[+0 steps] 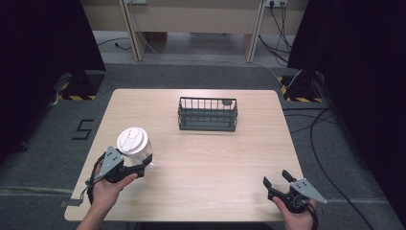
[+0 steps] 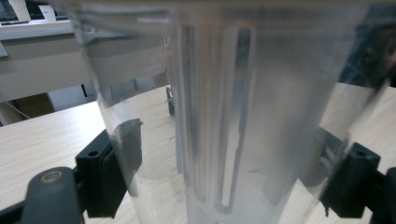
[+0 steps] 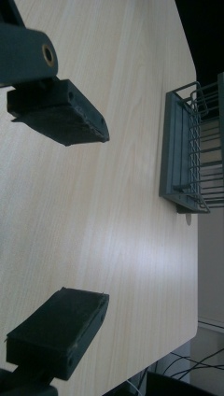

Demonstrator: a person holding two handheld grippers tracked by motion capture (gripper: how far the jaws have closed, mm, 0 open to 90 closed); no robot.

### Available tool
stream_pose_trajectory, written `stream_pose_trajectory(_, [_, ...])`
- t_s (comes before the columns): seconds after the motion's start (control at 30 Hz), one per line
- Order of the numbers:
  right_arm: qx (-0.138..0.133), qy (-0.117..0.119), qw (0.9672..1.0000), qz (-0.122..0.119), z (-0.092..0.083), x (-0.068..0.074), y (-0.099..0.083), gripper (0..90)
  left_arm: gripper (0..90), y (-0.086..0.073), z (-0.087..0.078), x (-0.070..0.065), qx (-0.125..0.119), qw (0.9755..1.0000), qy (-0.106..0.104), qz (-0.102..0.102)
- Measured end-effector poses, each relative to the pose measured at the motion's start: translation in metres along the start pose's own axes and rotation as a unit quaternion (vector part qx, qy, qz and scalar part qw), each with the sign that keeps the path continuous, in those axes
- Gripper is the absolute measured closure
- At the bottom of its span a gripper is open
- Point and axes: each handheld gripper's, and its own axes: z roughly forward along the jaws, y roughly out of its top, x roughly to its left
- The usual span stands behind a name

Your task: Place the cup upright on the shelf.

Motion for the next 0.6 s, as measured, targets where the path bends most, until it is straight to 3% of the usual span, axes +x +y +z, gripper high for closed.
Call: stream_pose_trajectory(0.6, [0.001, 0.0, 1.0, 0.003, 0.0, -0.001, 0.0, 19.6, 17.3, 0.011, 0.022, -0.003, -0.001, 0.9999, -0.012, 0.009])
